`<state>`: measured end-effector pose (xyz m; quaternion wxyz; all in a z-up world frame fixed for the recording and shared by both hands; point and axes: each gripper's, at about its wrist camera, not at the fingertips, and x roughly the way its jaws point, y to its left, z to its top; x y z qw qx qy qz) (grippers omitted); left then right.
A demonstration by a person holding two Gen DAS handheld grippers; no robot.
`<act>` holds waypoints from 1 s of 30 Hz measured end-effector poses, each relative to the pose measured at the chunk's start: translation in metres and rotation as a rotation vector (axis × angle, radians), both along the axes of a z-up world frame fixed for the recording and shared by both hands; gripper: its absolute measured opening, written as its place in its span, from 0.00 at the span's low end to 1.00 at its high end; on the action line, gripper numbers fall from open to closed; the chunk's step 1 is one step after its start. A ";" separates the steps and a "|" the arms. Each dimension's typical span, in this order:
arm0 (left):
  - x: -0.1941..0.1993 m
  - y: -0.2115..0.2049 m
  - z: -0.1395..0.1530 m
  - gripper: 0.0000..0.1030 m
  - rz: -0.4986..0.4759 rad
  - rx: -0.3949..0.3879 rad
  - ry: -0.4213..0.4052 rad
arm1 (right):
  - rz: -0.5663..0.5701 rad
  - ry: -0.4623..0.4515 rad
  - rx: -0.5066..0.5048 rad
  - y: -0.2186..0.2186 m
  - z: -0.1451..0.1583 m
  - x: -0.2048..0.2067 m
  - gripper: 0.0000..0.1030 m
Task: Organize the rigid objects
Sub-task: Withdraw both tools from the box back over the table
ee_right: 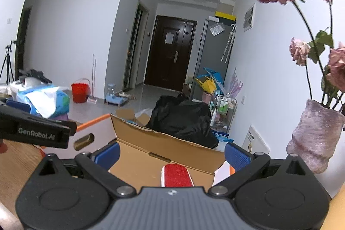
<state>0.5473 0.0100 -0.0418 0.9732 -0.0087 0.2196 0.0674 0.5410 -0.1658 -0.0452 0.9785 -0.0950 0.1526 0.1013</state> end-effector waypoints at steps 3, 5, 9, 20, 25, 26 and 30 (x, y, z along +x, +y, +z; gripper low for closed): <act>-0.012 0.001 0.001 1.00 0.000 -0.008 -0.001 | -0.003 -0.009 0.018 -0.003 0.003 -0.011 1.00; -0.020 0.003 0.002 1.00 -0.002 -0.007 -0.005 | -0.002 -0.011 0.030 -0.004 0.004 -0.018 1.00; -0.039 0.005 0.006 1.00 0.003 -0.009 -0.025 | -0.003 -0.025 0.046 -0.004 0.007 -0.035 1.00; -0.099 0.021 0.011 1.00 0.011 -0.017 -0.034 | 0.014 -0.028 0.113 -0.002 0.012 -0.085 1.00; -0.128 0.037 0.012 1.00 0.030 -0.032 -0.034 | 0.034 -0.032 0.121 0.006 0.012 -0.111 1.00; -0.132 0.040 0.013 1.00 0.032 -0.035 -0.034 | 0.039 -0.032 0.123 0.008 0.012 -0.117 1.00; -0.155 0.051 0.015 1.00 0.046 -0.050 -0.030 | 0.052 -0.025 0.118 0.016 0.012 -0.139 1.00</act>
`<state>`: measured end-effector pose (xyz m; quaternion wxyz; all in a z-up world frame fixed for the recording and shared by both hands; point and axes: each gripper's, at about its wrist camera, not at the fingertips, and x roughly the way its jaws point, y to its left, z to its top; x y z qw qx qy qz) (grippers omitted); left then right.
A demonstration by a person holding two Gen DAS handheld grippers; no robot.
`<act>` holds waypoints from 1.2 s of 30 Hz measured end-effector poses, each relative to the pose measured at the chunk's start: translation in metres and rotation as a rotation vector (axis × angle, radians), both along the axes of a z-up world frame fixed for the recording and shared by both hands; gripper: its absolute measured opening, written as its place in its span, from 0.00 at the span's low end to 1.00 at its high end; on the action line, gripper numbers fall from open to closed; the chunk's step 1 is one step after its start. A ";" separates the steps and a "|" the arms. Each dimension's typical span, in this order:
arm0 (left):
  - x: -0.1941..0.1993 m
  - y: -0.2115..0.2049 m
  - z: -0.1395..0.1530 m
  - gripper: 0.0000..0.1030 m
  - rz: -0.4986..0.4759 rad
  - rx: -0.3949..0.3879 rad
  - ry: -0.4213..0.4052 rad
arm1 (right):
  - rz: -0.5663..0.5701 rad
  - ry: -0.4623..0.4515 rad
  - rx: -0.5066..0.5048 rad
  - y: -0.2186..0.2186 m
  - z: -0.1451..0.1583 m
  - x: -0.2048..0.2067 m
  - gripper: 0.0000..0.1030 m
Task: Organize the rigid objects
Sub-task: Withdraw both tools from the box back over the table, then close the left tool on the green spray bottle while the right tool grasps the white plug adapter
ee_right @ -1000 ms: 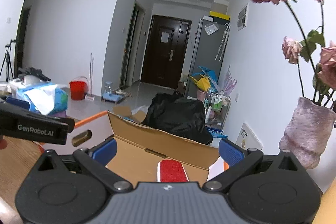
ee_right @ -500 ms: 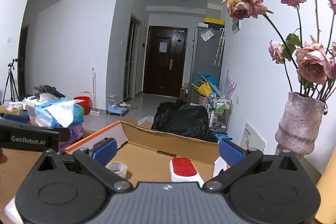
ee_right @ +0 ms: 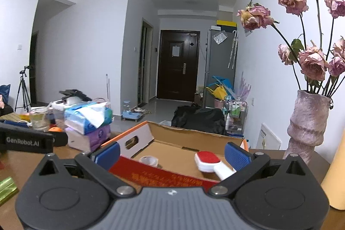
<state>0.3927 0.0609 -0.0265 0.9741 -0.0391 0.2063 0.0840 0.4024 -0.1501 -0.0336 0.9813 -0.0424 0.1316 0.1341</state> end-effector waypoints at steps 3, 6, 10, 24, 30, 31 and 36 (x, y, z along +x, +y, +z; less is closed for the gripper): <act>-0.015 0.006 0.001 1.00 -0.004 -0.003 0.012 | 0.008 0.003 0.004 0.005 0.000 -0.015 1.00; -0.029 0.013 0.001 1.00 -0.006 -0.004 0.022 | 0.031 0.011 0.021 0.010 0.000 -0.027 1.00; -0.049 0.022 -0.002 1.00 -0.005 0.001 0.034 | 0.045 0.011 0.030 0.017 0.000 -0.045 1.00; -0.110 0.064 -0.026 1.00 -0.003 0.041 0.053 | 0.085 0.083 0.020 0.046 -0.017 -0.091 1.00; -0.124 0.077 -0.036 1.00 -0.018 0.058 0.068 | 0.078 0.138 -0.005 0.058 -0.029 -0.103 1.00; -0.125 0.079 -0.037 1.00 -0.023 0.061 0.070 | 0.079 0.147 -0.009 0.060 -0.032 -0.105 1.00; -0.128 0.088 -0.045 1.00 -0.037 0.066 0.081 | 0.077 0.177 -0.045 0.071 -0.043 -0.110 1.00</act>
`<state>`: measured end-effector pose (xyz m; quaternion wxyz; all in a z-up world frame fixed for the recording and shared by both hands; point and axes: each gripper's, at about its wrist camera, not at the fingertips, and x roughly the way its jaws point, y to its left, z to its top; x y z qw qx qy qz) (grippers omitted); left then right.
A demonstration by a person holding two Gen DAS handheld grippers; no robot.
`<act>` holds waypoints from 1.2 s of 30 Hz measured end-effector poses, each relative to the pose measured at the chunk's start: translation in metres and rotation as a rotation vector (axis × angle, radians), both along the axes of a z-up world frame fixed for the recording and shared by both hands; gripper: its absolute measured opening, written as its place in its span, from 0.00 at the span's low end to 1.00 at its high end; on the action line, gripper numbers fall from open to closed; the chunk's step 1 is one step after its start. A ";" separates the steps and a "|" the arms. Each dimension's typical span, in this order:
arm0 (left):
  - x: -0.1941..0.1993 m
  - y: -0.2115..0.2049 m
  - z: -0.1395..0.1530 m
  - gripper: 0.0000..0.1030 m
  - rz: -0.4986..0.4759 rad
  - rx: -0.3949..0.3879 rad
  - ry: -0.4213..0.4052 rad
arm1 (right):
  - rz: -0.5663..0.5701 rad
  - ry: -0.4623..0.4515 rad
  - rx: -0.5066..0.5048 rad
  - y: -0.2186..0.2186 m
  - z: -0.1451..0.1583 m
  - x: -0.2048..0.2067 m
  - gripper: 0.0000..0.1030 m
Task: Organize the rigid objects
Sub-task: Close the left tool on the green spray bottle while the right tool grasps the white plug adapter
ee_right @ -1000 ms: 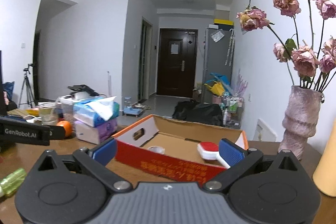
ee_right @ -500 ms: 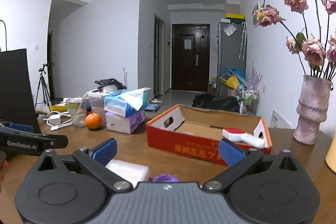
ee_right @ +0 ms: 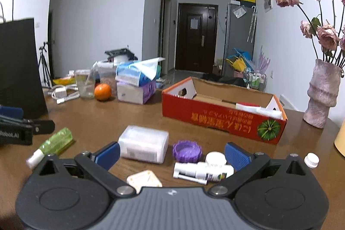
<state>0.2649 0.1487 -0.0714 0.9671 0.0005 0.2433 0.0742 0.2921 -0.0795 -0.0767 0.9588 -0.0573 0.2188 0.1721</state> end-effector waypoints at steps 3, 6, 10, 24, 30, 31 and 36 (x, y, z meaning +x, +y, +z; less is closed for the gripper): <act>0.000 0.007 -0.008 1.00 -0.004 -0.009 0.003 | 0.002 0.016 -0.007 0.004 -0.006 -0.002 1.00; 0.000 0.014 -0.017 1.00 -0.004 -0.016 0.011 | 0.008 0.031 -0.019 0.009 -0.012 -0.005 1.00; 0.002 0.021 -0.023 1.00 -0.004 -0.020 0.021 | 0.014 0.060 -0.044 0.018 -0.024 -0.004 1.00; 0.016 0.037 -0.041 1.00 0.004 -0.105 0.075 | 0.064 0.199 -0.066 0.039 -0.063 0.028 0.75; 0.021 0.039 -0.045 1.00 0.016 -0.106 0.095 | 0.090 0.222 0.006 0.034 -0.066 0.036 0.52; 0.022 0.039 -0.046 1.00 0.020 -0.107 0.100 | 0.093 0.223 0.016 0.032 -0.065 0.035 0.52; 0.026 0.043 -0.051 1.00 0.038 -0.108 0.119 | 0.087 0.184 0.053 0.026 -0.062 0.031 0.52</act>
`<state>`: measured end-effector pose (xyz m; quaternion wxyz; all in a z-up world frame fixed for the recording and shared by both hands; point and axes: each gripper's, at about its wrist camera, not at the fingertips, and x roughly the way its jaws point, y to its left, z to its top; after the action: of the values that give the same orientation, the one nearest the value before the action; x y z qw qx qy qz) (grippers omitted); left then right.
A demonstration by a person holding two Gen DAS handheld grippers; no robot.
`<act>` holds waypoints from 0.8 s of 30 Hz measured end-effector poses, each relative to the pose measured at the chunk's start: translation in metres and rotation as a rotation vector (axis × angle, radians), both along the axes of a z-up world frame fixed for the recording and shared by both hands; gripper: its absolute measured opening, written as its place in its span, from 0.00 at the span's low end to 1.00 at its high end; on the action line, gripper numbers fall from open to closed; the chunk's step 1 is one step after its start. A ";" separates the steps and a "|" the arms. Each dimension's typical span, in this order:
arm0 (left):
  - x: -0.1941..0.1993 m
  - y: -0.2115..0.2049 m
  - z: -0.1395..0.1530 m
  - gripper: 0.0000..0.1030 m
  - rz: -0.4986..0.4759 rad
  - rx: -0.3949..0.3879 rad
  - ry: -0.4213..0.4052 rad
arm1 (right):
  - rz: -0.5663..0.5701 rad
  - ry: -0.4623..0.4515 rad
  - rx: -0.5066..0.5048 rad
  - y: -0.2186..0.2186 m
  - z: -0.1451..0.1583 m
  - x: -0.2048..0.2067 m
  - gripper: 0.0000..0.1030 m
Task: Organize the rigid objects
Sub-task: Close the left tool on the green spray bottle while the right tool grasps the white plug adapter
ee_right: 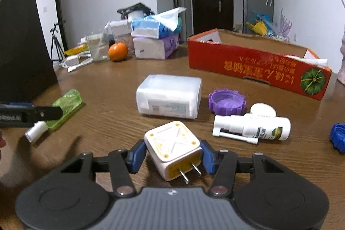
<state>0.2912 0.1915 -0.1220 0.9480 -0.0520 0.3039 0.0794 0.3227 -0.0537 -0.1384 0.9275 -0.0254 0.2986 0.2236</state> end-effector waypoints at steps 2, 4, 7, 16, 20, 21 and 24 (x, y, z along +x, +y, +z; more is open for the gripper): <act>0.002 0.002 -0.003 1.00 0.015 0.003 0.006 | -0.006 -0.020 0.006 -0.001 0.002 -0.003 0.52; 0.005 0.002 -0.004 1.00 0.026 0.013 0.007 | -0.014 -0.033 0.009 -0.003 0.004 -0.004 0.52; 0.012 -0.001 -0.006 1.00 0.038 0.065 0.008 | -0.024 -0.044 0.017 -0.005 0.005 -0.005 0.52; 0.032 -0.006 -0.017 1.00 0.050 0.095 0.066 | -0.039 -0.041 0.026 -0.008 0.005 -0.005 0.52; 0.036 -0.004 -0.020 0.95 0.056 0.076 0.083 | -0.042 -0.039 0.028 -0.008 0.005 -0.005 0.52; 0.037 -0.004 -0.020 0.94 0.057 0.065 0.084 | -0.042 -0.039 0.028 -0.009 0.005 -0.005 0.52; 0.036 -0.006 -0.019 0.83 0.057 0.072 0.070 | -0.042 -0.039 0.028 -0.009 0.005 -0.005 0.52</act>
<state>0.3276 0.1858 -0.1414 0.9354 -0.0235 0.3322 0.1191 0.3174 -0.0623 -0.1336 0.9379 -0.0105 0.2778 0.2076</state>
